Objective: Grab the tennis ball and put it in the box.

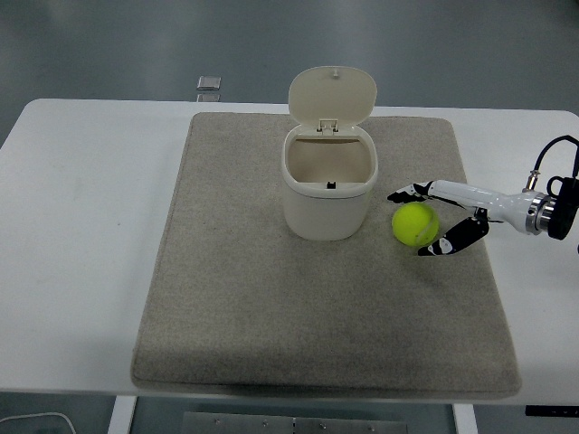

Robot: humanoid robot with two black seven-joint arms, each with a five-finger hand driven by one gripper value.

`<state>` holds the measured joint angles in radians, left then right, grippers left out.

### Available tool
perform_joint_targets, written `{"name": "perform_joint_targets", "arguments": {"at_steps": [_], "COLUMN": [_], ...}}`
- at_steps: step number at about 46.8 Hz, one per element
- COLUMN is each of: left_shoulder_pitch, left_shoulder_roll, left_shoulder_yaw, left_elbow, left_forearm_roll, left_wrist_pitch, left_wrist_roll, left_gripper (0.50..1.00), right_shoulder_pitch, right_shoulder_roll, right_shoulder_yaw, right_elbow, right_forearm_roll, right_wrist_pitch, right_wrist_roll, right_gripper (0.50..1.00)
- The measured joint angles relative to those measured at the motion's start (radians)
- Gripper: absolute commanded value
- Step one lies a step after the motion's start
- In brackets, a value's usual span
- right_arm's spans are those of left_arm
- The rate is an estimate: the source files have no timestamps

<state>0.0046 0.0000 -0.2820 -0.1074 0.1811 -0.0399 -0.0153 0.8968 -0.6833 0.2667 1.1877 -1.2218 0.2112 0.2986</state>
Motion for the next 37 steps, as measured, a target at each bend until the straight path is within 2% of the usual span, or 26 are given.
{"name": "perform_joint_targets", "arguments": {"at_steps": [7,32,37], "left_shoulder_pitch": [0.000,0.000,0.000], "left_shoulder_roll": [0.000,0.000,0.000], "left_shoulder_yaw": [0.000,0.000,0.000], "left_elbow": [0.000,0.000,0.000], "left_forearm_roll": [0.000,0.000,0.000], "left_wrist_pitch": [0.000,0.000,0.000], "left_wrist_roll": [0.000,0.000,0.000], "left_gripper": [0.992,0.992,0.992], "right_shoulder_pitch": [-0.004,-0.002,-0.004], "right_shoulder_roll": [0.002,0.003,0.003], "right_shoulder_yaw": [0.000,-0.001,-0.001], "right_elbow": [-0.001,-0.008,-0.013], "right_forearm_roll": [-0.001,-0.001,-0.001], "right_wrist_pitch": [-0.005,-0.004,-0.004], "right_wrist_roll": [0.000,0.003,0.003], "right_gripper": [0.832,0.795,0.744]}}
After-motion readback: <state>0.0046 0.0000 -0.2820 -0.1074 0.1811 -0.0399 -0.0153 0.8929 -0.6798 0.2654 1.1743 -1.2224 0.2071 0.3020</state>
